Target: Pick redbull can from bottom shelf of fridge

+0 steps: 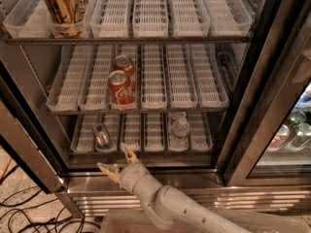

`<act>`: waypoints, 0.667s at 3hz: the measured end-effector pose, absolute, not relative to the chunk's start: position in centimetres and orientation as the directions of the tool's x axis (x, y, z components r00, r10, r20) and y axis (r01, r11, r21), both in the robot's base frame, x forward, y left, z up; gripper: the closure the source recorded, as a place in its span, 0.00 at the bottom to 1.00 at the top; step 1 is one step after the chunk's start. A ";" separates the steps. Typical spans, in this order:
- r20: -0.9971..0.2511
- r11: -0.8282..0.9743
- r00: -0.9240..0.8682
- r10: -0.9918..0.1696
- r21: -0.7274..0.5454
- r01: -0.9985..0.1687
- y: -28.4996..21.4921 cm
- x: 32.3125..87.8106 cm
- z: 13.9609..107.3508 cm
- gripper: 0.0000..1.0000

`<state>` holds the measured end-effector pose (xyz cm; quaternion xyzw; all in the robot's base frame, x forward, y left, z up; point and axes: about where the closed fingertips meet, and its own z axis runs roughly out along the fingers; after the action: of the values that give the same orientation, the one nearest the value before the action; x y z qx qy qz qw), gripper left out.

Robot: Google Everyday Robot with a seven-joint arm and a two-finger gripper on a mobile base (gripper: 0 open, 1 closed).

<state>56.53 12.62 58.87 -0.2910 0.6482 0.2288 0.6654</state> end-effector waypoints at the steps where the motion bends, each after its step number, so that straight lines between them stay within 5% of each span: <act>1: -0.996 0.711 0.069 -0.064 -0.094 -0.697 13.8 58.7 59.3 0.28; 2: -0.996 0.689 0.076 -0.054 -0.092 -0.719 15.3 60.6 59.7 0.27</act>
Offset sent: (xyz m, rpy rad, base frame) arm 0.0639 0.0446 0.0109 0.0246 -0.0232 0.0917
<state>60.56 15.33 59.66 -0.3055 0.6324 0.2493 0.6668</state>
